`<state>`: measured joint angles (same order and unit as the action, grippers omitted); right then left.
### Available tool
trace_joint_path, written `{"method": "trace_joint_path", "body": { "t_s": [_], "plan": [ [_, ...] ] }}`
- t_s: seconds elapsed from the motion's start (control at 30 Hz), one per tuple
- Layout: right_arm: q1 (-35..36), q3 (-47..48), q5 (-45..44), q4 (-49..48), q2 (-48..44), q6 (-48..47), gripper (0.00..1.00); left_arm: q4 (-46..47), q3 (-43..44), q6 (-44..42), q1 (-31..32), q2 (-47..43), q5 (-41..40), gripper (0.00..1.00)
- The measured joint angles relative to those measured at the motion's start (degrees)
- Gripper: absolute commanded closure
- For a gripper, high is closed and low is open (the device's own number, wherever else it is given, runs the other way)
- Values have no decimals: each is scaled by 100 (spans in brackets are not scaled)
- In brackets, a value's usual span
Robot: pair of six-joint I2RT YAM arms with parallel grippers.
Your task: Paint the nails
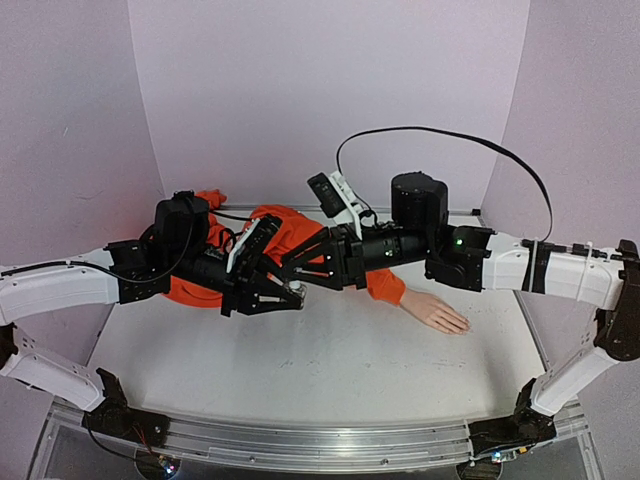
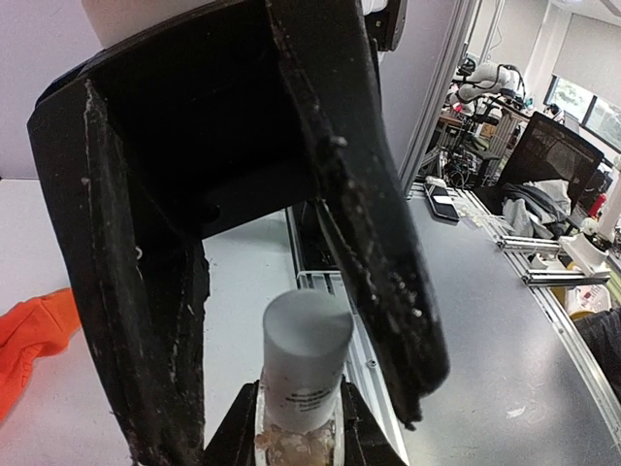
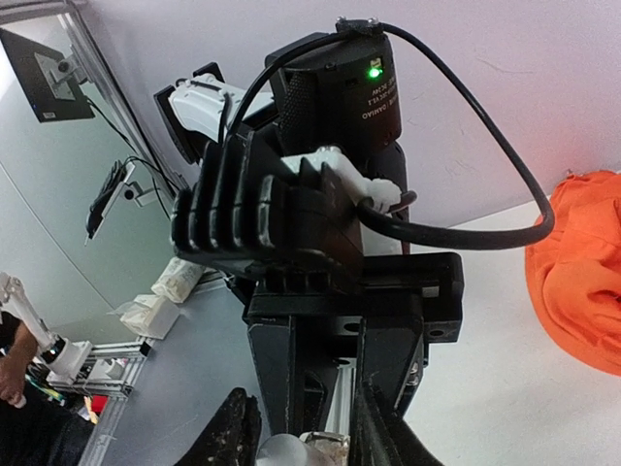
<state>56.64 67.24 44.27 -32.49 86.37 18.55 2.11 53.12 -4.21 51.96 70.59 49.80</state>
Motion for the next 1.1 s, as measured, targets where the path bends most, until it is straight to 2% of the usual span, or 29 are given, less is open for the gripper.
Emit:
{"method": "trace_joint_path", "body": {
  "t_s": [0.1, 0.13, 0.3, 0.4, 0.47, 0.6, 0.67, 0.73, 0.77, 0.83, 0.9, 1.0, 1.1],
  "plan": [
    [0, 0, 11, 28, 9, -37, 97, -4, 0, 7, 0, 0, -42, 100],
    [2, 9, -2, 35, 20, -59, 100, -9, 0, 11, -2, 0, -68, 100],
    [-28, 42, -133, 22, 85, -205, 100, -118, 0, 155, 0, -70, -564, 100],
    [-33, 66, -715, 20, 107, -210, 100, -208, -50, 175, 74, -245, -1622, 100],
    [52, 192, -1502, 105, 210, -179, 100, -205, -136, 162, 120, -365, -2522, 100],
    [929, 1499, -5147, 1213, 1078, 610, 100, -291, -363, 59, 116, -562, -4520, 100],
    [1370, 1965, -6592, 1390, 1530, 1012, 100, -476, -463, -57, 127, -710, -4983, 100],
    [1631, 2216, -7364, 1532, 1786, 1261, 100, -629, -529, -149, 151, -817, -5084, 100],
    [1698, 2249, -7582, 1530, 1825, 1325, 94, -675, -538, -186, 153, -841, -5084, 100],
    [1731, 2221, -7713, 1526, 1786, 1311, 61, -632, -540, -210, 160, -841, -4955, 100],
    [1703, 1965, -7442, 1458, 1554, 1241, 44, -496, -538, -190, 151, -837, -4833, 100],
    [1532, 1357, -6651, 1370, 957, 992, 42, -310, -516, -173, 37, -824, -4496, 100],
    [1086, 621, -5519, 1228, 153, 678, 30, -170, -442, -175, -9, -754, -3869, 100]
  ]
}}
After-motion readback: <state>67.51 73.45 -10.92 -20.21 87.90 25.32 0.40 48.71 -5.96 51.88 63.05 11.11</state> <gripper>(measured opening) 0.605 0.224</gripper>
